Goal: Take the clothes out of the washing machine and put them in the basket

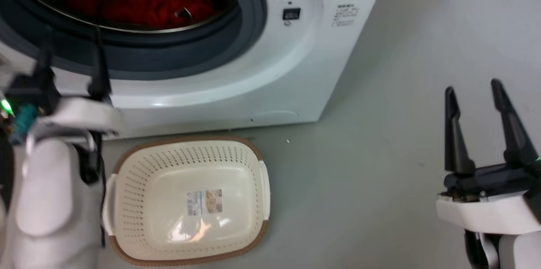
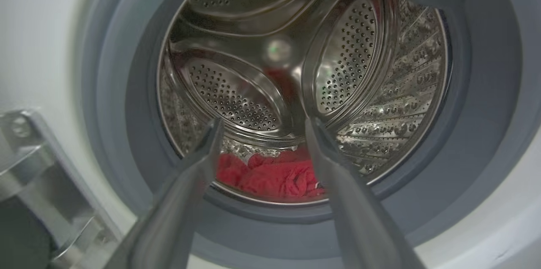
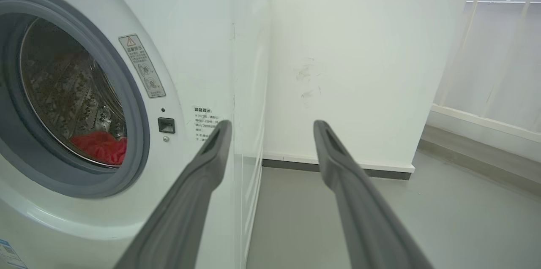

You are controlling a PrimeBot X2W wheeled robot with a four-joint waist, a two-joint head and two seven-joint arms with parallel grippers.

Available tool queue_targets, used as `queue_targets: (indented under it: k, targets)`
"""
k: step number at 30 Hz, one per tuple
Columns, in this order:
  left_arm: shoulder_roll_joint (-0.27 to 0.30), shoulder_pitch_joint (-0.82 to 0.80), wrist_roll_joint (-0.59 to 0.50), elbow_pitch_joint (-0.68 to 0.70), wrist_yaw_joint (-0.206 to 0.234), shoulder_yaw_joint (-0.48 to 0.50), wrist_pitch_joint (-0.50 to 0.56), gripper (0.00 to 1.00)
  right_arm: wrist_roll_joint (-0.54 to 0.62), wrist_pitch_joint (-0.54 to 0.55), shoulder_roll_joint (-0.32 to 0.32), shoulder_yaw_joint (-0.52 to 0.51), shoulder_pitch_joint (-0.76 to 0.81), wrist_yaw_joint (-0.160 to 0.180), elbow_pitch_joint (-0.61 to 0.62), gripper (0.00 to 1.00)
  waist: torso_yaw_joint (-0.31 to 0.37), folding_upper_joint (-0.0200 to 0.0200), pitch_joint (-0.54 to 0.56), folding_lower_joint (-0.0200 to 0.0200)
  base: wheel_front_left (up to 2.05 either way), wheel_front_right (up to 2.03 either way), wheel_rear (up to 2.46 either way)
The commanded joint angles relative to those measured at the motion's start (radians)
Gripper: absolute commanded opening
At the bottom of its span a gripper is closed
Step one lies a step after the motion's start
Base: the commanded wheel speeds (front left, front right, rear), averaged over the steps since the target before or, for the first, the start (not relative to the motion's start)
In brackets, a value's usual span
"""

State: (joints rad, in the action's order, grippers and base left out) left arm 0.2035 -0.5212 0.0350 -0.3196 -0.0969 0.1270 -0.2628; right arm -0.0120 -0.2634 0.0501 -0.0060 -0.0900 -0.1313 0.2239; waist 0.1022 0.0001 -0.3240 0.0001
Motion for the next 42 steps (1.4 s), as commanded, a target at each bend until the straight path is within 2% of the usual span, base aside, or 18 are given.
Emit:
queue_targets:
  k: [1,8,9,11,12,17,22,25,28,36,40,42]
  targets:
    - [0.023,-0.068,-0.005,-0.035,-0.006,0.001,-0.003,1.00,-0.014,-0.002,0.000,-0.004,-0.031,0.001,0.012,1.00,0.085,-0.0001,-0.129,-0.0001,0.00,0.00,0.00]
    - [0.120,-0.325,-0.014,-0.219,-0.020,-0.021,-0.003,1.00,-0.060,-0.002,-0.001,0.009,-0.099,0.001,0.044,1.00,0.148,-0.0001,-0.258,-0.0001,0.00,0.00,0.00]
    - [0.120,-0.325,-0.014,-0.219,-0.020,-0.021,-0.003,1.00,-0.060,-0.002,-0.001,0.009,-0.099,0.001,0.044,1.00,0.148,-0.0001,-0.258,-0.0001,0.00,0.00,0.00]
    - [0.165,-0.441,-0.016,-0.321,-0.026,-0.043,0.002,1.00,-0.079,-0.002,-0.001,0.016,-0.119,0.001,0.057,1.00,0.168,-0.0001,-0.297,-0.0001,0.00,0.00,0.00]
    - [0.165,-0.441,-0.016,-0.321,-0.026,-0.043,0.002,1.00,-0.079,-0.002,-0.001,0.016,-0.119,0.001,0.057,1.00,0.168,-0.0001,-0.297,-0.0001,0.00,0.00,0.00]
    - [0.233,-0.654,0.000,-0.454,-0.031,-0.101,0.056,1.00,-0.102,-0.002,-0.001,0.029,-0.146,0.001,0.081,1.00,0.190,-0.0001,-0.356,-0.0001,0.00,0.00,0.00]
    - [0.283,-0.858,0.058,-0.556,-0.031,-0.235,0.248,1.00,-0.120,-0.002,0.000,0.019,-0.165,0.001,0.102,1.00,0.194,-0.0001,-0.416,-0.0001,0.00,0.00,0.00]
    - [0.299,-0.929,0.127,-0.601,-0.032,-0.302,0.361,1.00,-0.131,-0.002,0.000,0.021,-0.175,0.001,0.104,1.00,0.205,-0.0001,-0.443,-0.0001,0.00,0.00,0.00]
    - [0.338,-0.998,0.170,-0.625,-0.032,-0.397,0.479,1.00,-0.142,-0.002,-0.001,0.021,-0.182,0.001,0.107,1.00,0.212,-0.0001,-0.465,-0.0001,0.00,0.00,0.00]
    - [0.367,-1.121,0.349,-0.664,-0.032,-0.509,0.760,1.00,-0.154,-0.002,-0.001,0.031,-0.193,0.001,0.116,1.00,0.212,-0.0001,-0.510,-0.0001,0.00,0.00,0.00]
    - [0.386,-1.185,0.372,-0.720,-0.029,-0.546,0.901,1.00,-0.160,-0.002,0.000,0.042,-0.209,0.001,0.125,1.00,0.224,-0.0001,-0.546,-0.0001,0.00,0.00,0.00]
    - [0.391,-1.198,0.359,-0.727,-0.028,-0.562,0.915,1.00,-0.162,-0.002,0.000,0.039,-0.211,0.001,0.127,1.00,0.228,-0.0001,-0.557,-0.0001,0.00,0.00,0.00]
